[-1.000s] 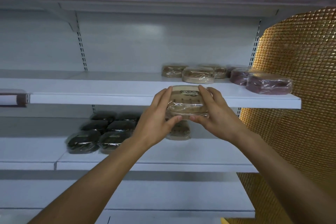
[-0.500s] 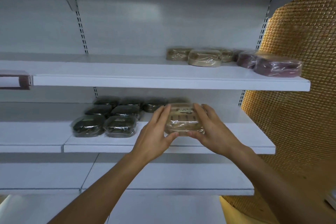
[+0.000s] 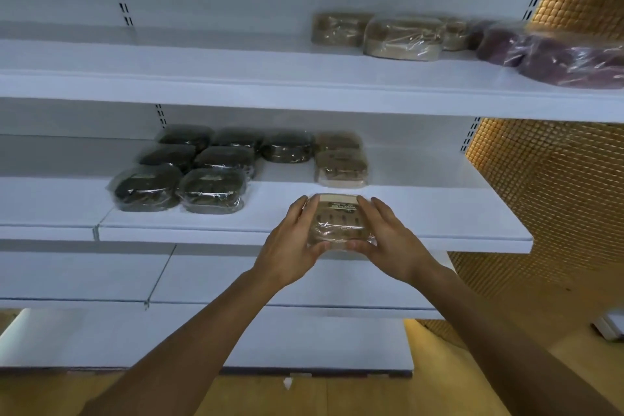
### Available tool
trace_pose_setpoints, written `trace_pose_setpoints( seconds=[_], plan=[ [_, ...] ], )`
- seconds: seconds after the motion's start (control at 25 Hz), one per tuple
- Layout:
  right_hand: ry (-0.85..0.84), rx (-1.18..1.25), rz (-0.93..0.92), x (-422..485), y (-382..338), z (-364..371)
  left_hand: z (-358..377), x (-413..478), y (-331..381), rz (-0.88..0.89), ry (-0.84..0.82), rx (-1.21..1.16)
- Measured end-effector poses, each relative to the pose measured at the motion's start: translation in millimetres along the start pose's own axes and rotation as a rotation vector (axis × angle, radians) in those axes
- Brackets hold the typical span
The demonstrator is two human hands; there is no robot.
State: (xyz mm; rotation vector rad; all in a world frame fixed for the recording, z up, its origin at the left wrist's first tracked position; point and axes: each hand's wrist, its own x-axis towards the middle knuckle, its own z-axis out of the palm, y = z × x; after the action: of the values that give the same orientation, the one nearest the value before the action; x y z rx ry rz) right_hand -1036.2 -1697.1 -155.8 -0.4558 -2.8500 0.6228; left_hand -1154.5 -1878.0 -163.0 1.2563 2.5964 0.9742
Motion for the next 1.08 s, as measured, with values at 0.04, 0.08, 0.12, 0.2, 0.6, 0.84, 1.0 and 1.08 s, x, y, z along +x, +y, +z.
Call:
trace_pose_setpoints(
  seconds=[0.04,0.08,0.12,0.2,0.6,0.84,1.0,1.08],
  plan=[
    [-0.009,-0.001,0.007,3.7,4.7,4.5,4.9,4.0,-3.0,-0.011,-0.008,0.004],
    [-0.016,-0.003,0.013,7.8,9.0,8.7,9.2,8.1,-6.3,-0.021,-0.015,0.009],
    [-0.021,-0.004,0.015,11.7,12.8,12.7,13.6,11.8,-10.4,-0.030,-0.021,0.016],
    [-0.023,-0.016,0.005,20.2,19.2,20.4,21.9,19.7,-19.5,-0.050,-0.033,0.032],
    [0.039,0.065,0.022,68.0,39.4,37.1,39.4,71.7,-41.3,-0.073,-0.009,0.124],
    [0.022,0.087,0.044,93.9,48.1,39.4,40.6,94.6,-43.6,-0.093,-0.008,0.174],
    [0.033,0.108,0.041,97.1,51.9,43.0,40.0,94.3,-46.0,-0.100,-0.020,0.172],
    [0.033,0.108,0.053,95.5,48.3,41.8,37.7,93.5,-43.7,-0.116,-0.031,0.149]
  ],
)
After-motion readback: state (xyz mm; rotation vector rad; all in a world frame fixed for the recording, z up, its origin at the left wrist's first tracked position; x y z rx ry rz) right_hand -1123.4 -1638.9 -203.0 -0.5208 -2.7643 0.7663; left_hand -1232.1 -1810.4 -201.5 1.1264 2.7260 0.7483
